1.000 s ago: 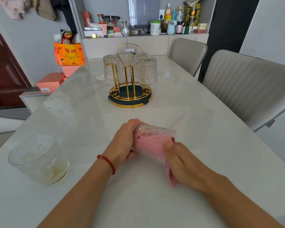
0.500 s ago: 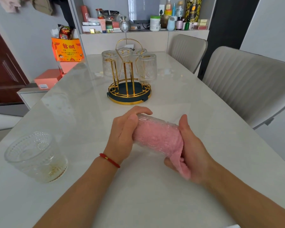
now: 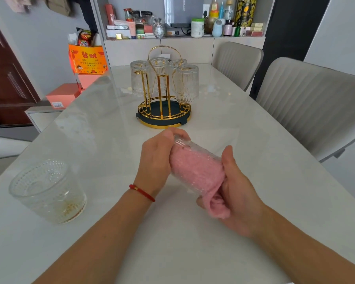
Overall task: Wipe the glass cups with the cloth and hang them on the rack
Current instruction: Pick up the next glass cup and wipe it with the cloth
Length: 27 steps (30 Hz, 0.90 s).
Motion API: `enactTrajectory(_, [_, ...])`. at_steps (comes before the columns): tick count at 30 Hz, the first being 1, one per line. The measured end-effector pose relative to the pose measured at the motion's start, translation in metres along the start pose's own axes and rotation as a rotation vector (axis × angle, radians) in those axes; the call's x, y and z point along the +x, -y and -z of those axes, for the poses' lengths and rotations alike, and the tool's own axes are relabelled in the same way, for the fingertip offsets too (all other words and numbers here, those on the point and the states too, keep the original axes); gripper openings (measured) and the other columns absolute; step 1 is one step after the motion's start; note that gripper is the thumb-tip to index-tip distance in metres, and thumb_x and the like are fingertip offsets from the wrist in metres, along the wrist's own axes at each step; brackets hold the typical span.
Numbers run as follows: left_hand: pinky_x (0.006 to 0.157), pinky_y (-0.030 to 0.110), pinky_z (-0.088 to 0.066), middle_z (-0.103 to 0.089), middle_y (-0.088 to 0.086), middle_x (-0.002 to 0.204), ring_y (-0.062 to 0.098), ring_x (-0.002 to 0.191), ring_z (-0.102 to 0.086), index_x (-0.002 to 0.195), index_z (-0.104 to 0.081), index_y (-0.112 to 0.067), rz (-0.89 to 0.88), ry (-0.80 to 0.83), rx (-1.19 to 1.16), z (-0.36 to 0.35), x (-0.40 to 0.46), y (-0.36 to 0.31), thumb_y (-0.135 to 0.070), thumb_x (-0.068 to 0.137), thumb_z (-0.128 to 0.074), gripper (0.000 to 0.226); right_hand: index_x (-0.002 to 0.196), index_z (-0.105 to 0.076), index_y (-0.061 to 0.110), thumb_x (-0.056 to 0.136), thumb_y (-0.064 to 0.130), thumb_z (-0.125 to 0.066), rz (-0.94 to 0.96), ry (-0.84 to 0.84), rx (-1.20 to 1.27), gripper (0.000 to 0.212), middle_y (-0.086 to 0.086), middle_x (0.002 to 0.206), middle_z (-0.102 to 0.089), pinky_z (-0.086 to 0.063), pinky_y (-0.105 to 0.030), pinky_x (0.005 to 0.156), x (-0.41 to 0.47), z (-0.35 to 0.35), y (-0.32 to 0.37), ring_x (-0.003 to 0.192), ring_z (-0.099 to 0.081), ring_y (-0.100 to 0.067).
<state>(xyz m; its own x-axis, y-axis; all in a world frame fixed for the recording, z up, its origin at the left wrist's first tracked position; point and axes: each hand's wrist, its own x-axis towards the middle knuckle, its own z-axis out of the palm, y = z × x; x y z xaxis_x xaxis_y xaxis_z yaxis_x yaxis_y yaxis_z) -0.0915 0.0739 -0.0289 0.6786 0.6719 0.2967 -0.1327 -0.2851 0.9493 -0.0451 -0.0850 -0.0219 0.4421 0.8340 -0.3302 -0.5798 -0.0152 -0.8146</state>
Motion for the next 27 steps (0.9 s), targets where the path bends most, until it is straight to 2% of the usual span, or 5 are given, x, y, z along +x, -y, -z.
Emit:
enactTrajectory(4, [0.054,0.035,-0.049,-0.068,-0.002,0.092,0.021,0.079,-0.065,0.099,-0.07,-0.027,-0.362,0.103,0.03,0.003,-0.005,0.017,-0.043,0.101,-0.027,0.046,0.078,-0.05,0.01,0.083,0.081,-0.025,0.045,0.016,0.059,0.075,-0.003,0.036,-0.033,-0.021,-0.013,0.032,0.0,0.004,0.007,0.027,-0.026,-0.012])
enactTrajectory(11, [0.038,0.016,-0.032,-0.059,0.005,0.069,0.008,0.041,-0.049,0.098,-0.074,-0.019,0.407,0.267,-0.022,0.01,-0.008,-0.001,-0.05,0.099,-0.042,0.044,0.055,-0.063,0.032,0.073,0.093,0.005,0.467,-0.083,-1.095,0.094,0.001,0.045,-0.059,-0.044,-0.017,0.056,0.004,0.011,-0.009,0.045,-0.057,-0.005])
enactTrajectory(18, [0.06,0.025,-0.053,-0.07,0.008,0.081,0.012,0.074,-0.066,0.089,-0.071,0.0,-0.132,0.011,-0.085,0.003,-0.008,0.012,-0.021,0.102,-0.034,0.045,0.104,-0.064,0.004,0.065,0.086,-0.027,0.063,-0.026,-0.382,0.098,0.007,0.049,-0.063,-0.046,-0.015,0.05,-0.001,0.007,-0.009,0.042,-0.058,-0.005])
enactTrajectory(22, [0.077,0.026,-0.05,-0.069,0.011,0.092,0.011,0.087,-0.063,0.095,-0.069,0.001,-0.421,0.016,-0.028,0.004,-0.004,0.02,-0.022,0.102,-0.031,0.045,0.08,-0.072,0.014,0.088,0.074,-0.026,0.031,0.053,0.106,0.075,-0.001,0.045,-0.051,-0.03,-0.015,0.035,-0.002,-0.005,0.005,0.032,-0.036,-0.01])
enactTrajectory(27, [0.048,0.021,-0.038,-0.064,0.009,0.084,0.016,0.064,-0.055,0.097,-0.073,-0.014,0.122,0.129,-0.112,0.003,-0.002,0.014,-0.041,0.089,-0.034,0.048,0.059,-0.059,0.024,0.083,0.089,-0.021,0.177,-0.153,-0.416,0.079,0.007,0.04,-0.051,-0.039,-0.022,0.049,0.01,0.013,0.002,0.035,-0.048,-0.004])
